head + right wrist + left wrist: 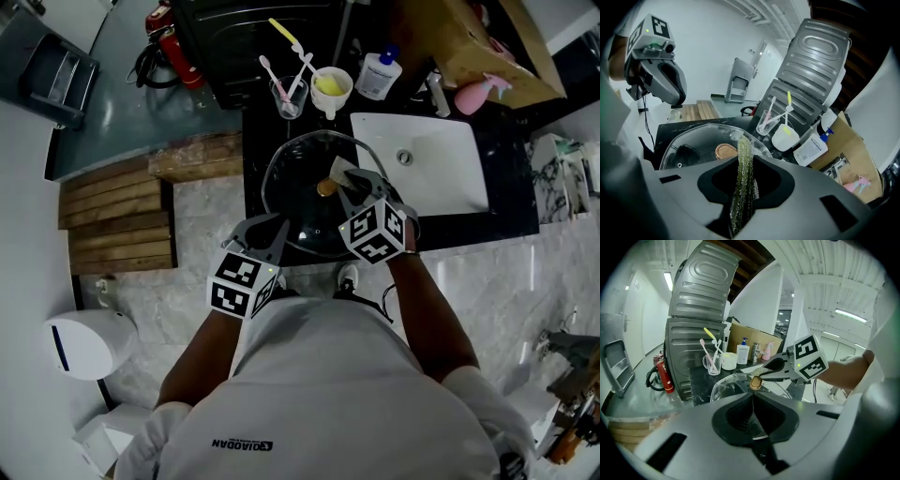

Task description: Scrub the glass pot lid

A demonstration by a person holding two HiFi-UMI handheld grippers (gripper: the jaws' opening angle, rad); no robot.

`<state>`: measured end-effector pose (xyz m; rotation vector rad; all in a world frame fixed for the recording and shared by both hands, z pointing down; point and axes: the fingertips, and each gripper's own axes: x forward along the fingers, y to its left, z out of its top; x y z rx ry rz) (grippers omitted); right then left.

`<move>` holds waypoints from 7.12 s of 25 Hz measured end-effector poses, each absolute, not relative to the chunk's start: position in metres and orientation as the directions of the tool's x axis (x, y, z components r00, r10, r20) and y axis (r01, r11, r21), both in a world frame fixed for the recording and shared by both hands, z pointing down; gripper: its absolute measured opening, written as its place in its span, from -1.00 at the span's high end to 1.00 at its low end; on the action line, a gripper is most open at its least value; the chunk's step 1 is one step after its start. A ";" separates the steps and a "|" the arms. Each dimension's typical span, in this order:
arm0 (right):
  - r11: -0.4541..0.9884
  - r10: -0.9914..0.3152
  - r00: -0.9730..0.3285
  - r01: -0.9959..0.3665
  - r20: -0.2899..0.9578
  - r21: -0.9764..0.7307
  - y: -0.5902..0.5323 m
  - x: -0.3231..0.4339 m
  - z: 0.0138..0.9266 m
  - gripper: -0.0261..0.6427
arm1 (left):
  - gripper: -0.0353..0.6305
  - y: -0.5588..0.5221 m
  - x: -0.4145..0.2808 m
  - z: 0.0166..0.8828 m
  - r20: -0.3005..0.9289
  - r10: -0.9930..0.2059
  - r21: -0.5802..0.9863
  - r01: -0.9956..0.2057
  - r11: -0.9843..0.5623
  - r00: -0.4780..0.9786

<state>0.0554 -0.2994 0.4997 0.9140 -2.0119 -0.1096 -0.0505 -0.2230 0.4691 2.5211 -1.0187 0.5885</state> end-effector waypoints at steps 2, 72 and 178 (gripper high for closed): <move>0.722 -0.638 -0.325 -0.569 0.698 0.395 -0.299 0.054 0.499 0.66 | 0.84 -0.223 -0.051 0.469 0.497 -0.566 0.174 -0.714 -0.678 0.658; 0.860 -0.467 -0.608 -0.482 0.642 0.169 -0.231 -0.020 0.459 0.65 | 0.84 -0.220 -0.063 0.460 0.482 -0.600 0.155 -0.737 -0.658 0.638; 0.733 -0.555 -0.442 -0.660 0.704 0.163 -0.228 0.067 0.535 0.61 | 0.84 -0.198 -0.038 0.479 0.519 -0.480 0.159 -0.632 -0.758 0.707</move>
